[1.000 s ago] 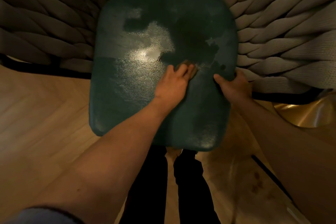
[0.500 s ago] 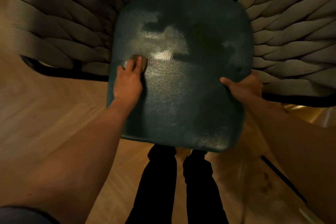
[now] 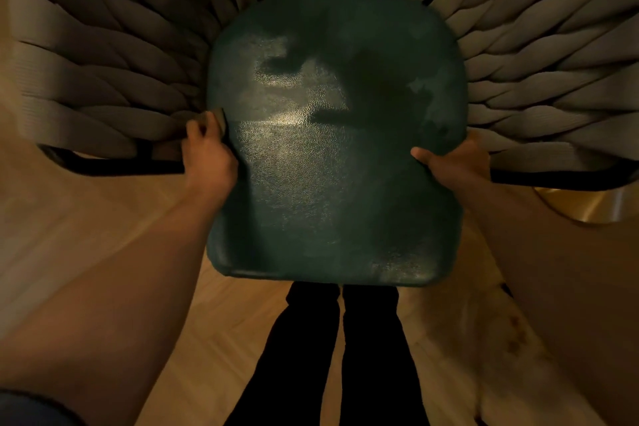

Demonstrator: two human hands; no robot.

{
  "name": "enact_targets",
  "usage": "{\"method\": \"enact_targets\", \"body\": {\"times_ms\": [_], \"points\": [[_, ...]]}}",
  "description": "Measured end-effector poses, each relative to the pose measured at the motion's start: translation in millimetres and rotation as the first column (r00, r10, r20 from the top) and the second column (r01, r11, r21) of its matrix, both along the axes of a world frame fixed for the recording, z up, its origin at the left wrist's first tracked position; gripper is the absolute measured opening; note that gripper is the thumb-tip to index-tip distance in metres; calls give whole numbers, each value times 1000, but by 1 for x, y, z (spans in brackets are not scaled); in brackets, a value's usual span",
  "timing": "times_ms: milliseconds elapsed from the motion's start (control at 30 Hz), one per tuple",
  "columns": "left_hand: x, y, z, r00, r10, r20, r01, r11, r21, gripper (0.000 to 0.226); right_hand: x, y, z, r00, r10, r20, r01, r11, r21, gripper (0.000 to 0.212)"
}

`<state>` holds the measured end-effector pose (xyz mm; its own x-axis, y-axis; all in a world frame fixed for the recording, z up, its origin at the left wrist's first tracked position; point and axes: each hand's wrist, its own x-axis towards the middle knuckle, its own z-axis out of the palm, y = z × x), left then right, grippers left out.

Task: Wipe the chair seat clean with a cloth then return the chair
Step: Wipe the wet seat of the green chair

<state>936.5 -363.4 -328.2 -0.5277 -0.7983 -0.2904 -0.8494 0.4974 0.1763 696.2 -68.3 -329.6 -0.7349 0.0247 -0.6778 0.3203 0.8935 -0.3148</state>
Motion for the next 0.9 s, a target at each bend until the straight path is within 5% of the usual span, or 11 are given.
{"method": "enact_targets", "body": {"times_ms": [433, 600, 900], "points": [[-90, 112, -8, 965, -145, -217, 181, 971, 154, 50, -14, 37, 4, 958, -171, 229, 230, 937, -262, 75], [-142, 178, 2, 942, -314, -116, 331, 926, 182, 67, -14, 38, 27, 976, -12, 215, 66, 967, -245, 64], [-201, 254, -3, 827, -534, -179, 563, 788, 249, 59, -25, 52, 14, 937, 309, 164, -272, 938, -215, 58]]}}
